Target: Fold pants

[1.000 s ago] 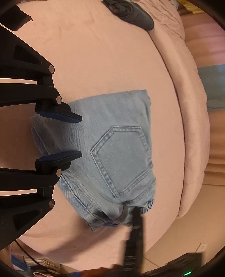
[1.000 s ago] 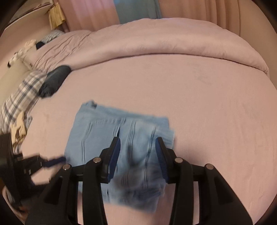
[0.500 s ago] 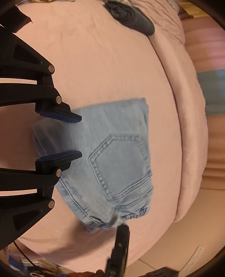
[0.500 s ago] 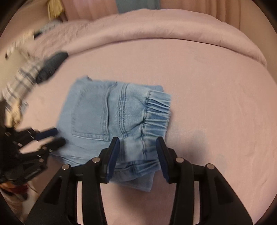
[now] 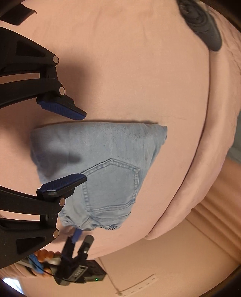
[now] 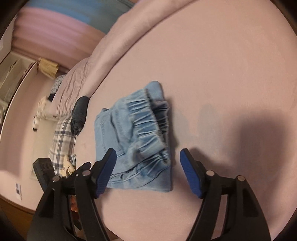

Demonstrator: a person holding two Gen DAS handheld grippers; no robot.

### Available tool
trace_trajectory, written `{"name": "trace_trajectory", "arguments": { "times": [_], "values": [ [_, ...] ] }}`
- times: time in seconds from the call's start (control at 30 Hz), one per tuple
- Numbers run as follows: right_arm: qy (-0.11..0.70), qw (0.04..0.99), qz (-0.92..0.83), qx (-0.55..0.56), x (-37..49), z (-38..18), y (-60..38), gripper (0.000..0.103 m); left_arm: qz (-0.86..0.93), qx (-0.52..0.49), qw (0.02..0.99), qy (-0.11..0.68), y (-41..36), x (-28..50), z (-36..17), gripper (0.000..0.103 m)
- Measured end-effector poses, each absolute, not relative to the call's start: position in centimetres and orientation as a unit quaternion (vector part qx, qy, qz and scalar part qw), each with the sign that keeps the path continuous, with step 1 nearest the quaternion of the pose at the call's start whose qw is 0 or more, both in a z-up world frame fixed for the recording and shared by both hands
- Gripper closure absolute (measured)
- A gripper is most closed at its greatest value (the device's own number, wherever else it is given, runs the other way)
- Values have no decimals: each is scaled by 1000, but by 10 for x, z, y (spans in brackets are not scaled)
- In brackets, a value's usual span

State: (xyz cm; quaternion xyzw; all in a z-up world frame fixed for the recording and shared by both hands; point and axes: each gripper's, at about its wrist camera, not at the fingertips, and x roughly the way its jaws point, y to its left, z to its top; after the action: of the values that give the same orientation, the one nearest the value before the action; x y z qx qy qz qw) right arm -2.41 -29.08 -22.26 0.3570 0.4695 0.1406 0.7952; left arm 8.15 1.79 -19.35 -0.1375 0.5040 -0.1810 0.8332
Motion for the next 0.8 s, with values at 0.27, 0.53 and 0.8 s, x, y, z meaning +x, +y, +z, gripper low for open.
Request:
{"name": "trace_trajectory", "arguments": {
  "times": [0.27,0.53,0.8],
  "values": [
    [484,782,142,366,-16,-227,-293,29,-182,-137,827,514,10,96,-204,43],
    [495,781,149,350,3,-229,-287,28,-185,-133,821,523,6,109,-213,43],
    [506,780,156,333,19,-231,-275,24,-193,-133,818,525,6,116,-218,41]
  ]
}}
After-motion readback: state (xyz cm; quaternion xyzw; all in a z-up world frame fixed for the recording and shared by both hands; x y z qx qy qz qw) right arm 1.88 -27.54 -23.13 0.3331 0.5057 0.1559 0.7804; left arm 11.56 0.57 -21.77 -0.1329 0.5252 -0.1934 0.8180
